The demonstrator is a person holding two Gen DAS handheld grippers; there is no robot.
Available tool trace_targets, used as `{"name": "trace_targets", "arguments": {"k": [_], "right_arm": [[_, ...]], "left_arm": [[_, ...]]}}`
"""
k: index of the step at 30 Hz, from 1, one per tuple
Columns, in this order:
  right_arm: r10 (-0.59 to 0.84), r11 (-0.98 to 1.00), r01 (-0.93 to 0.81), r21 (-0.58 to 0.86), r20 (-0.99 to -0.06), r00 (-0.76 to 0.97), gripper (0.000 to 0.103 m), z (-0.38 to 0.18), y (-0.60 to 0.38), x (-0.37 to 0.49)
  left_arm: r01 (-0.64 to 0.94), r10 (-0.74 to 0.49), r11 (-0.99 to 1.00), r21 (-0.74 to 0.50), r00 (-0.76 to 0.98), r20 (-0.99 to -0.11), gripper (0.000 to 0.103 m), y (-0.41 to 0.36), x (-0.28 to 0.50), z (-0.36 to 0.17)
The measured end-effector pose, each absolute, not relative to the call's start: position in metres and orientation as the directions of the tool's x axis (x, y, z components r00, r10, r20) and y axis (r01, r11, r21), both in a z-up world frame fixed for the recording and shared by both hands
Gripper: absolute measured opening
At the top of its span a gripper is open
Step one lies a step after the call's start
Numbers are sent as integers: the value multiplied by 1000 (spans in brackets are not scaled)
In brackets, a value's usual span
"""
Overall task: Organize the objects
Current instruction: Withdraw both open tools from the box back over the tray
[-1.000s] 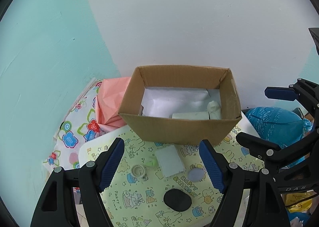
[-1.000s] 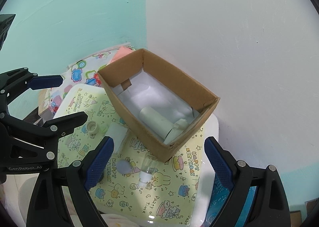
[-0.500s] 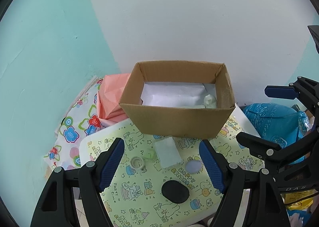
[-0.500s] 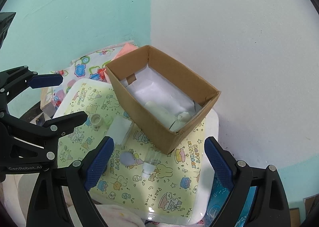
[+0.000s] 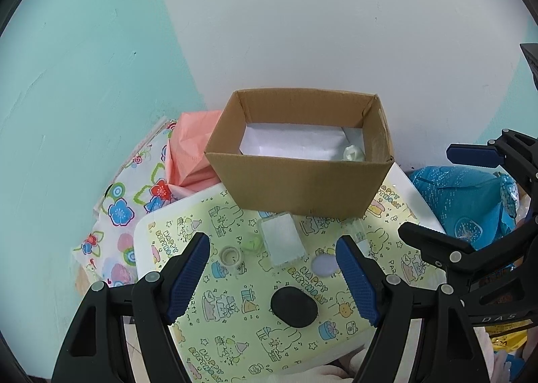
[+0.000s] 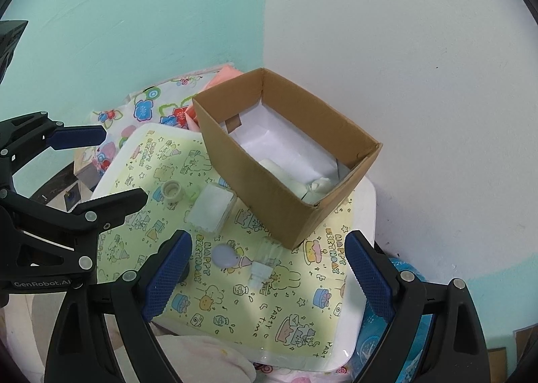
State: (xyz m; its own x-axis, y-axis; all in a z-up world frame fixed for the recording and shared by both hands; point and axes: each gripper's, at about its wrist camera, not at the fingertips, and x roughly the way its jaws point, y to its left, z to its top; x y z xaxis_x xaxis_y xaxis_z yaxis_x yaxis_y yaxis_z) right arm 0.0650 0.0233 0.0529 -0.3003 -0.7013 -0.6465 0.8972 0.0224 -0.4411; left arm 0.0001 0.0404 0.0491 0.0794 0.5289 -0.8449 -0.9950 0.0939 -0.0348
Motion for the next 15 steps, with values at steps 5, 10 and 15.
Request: {"name": "trace_targets", "arguments": {"k": [5,10,15], "right_arm": [[-696,20,898,-439,-651,-303,94,49,26,66],[-692,19,898,-440,-654,-306,94,44,30,67],[-687,17,898,-439,-658,-309,94,38,33,67]], "left_arm": [[-994,524,98,-48,92,-846,79,36,0,45],[-993,521,107,-59,106,-847,79,31,-1,42],[-990,518,124,-68,123,-847,79,25,-1,37]]}}
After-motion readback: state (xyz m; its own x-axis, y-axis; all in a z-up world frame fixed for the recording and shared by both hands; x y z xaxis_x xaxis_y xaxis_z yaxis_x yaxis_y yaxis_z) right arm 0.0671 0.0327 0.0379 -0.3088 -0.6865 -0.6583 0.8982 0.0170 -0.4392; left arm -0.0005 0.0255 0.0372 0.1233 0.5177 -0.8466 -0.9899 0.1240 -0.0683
